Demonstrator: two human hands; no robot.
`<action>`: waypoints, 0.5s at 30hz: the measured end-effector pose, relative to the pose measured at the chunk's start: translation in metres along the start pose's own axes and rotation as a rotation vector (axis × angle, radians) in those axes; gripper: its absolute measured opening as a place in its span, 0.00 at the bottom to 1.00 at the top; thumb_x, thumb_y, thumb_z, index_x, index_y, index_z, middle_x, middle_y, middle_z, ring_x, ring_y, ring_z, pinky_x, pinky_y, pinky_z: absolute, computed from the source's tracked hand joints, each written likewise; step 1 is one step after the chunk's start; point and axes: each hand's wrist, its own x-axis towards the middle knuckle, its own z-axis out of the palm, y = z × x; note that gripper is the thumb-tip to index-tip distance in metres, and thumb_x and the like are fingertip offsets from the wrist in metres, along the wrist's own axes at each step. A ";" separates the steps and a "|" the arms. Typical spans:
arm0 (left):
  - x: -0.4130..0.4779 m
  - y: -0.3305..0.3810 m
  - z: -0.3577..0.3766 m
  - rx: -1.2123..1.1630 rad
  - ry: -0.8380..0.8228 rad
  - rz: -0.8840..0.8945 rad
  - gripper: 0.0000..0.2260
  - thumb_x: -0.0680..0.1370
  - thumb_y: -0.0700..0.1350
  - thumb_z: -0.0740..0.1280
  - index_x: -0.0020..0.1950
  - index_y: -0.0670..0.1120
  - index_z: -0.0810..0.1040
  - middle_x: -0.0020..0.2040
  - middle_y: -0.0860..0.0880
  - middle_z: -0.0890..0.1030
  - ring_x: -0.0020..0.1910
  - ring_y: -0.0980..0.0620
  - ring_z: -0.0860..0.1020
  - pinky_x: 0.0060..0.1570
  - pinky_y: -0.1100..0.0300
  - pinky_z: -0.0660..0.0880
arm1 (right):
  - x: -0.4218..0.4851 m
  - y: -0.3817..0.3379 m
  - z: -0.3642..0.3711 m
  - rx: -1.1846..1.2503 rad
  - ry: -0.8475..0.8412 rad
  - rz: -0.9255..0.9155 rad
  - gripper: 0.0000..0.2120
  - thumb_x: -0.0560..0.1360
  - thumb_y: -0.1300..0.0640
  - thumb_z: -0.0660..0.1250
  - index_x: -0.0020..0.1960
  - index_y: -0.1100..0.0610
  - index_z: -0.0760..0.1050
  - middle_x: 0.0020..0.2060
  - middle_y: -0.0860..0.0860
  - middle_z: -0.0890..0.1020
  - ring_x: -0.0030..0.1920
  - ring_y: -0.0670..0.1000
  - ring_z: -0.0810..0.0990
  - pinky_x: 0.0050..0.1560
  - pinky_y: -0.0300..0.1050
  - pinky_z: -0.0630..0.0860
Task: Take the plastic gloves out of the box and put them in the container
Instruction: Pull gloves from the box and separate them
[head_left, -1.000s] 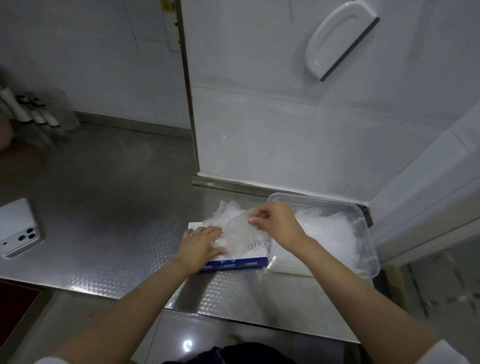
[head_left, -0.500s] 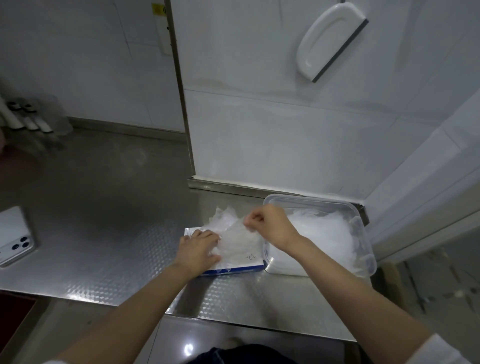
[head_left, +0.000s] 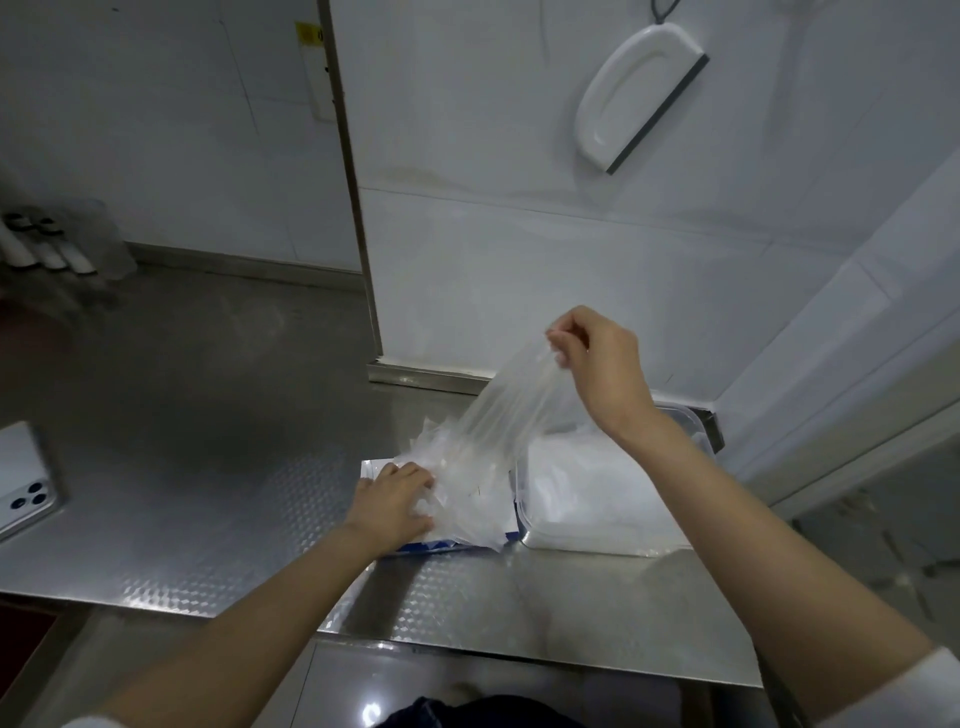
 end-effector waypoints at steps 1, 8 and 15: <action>0.001 0.000 -0.004 0.012 -0.046 0.008 0.22 0.75 0.51 0.66 0.67 0.52 0.67 0.68 0.54 0.68 0.68 0.52 0.65 0.64 0.53 0.63 | 0.001 0.000 -0.002 -0.020 -0.021 -0.017 0.09 0.76 0.67 0.62 0.39 0.58 0.74 0.32 0.48 0.76 0.33 0.47 0.74 0.37 0.37 0.73; 0.011 0.023 -0.082 -0.366 0.029 0.136 0.32 0.73 0.48 0.72 0.74 0.48 0.61 0.70 0.52 0.67 0.66 0.53 0.68 0.66 0.57 0.65 | -0.005 -0.010 -0.019 -0.098 -0.303 -0.096 0.07 0.76 0.66 0.61 0.42 0.59 0.76 0.37 0.49 0.77 0.32 0.39 0.74 0.36 0.29 0.71; 0.003 0.080 -0.127 -0.773 -0.001 0.416 0.17 0.70 0.49 0.75 0.56 0.52 0.77 0.54 0.52 0.80 0.54 0.56 0.78 0.56 0.60 0.74 | -0.008 -0.029 -0.025 0.071 -0.548 -0.135 0.07 0.76 0.65 0.66 0.41 0.56 0.78 0.30 0.41 0.79 0.31 0.38 0.75 0.37 0.31 0.72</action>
